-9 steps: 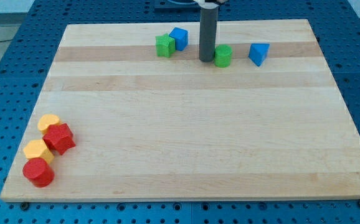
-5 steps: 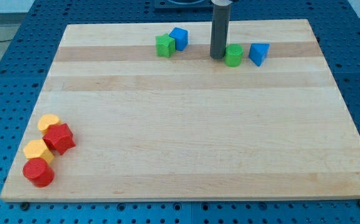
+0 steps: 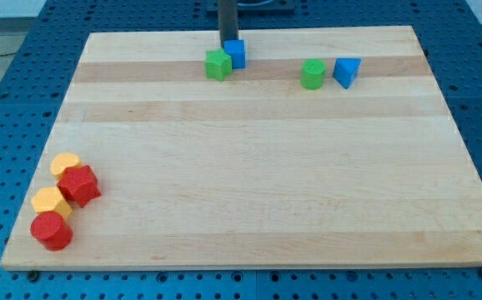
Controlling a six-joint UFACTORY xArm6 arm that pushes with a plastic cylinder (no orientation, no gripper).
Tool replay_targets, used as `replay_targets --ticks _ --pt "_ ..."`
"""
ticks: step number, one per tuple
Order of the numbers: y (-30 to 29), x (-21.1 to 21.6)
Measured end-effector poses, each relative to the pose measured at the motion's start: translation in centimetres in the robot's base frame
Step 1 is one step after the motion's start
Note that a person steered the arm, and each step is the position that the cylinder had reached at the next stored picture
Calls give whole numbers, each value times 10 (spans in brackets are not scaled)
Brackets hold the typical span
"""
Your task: Move the blue cube left to the green circle
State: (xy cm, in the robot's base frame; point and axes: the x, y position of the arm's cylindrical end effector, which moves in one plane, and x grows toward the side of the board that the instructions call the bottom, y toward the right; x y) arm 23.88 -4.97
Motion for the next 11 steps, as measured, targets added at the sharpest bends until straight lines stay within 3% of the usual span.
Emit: replay_targets --ticks 3,11 --pt "3 52" --pt "58 16"
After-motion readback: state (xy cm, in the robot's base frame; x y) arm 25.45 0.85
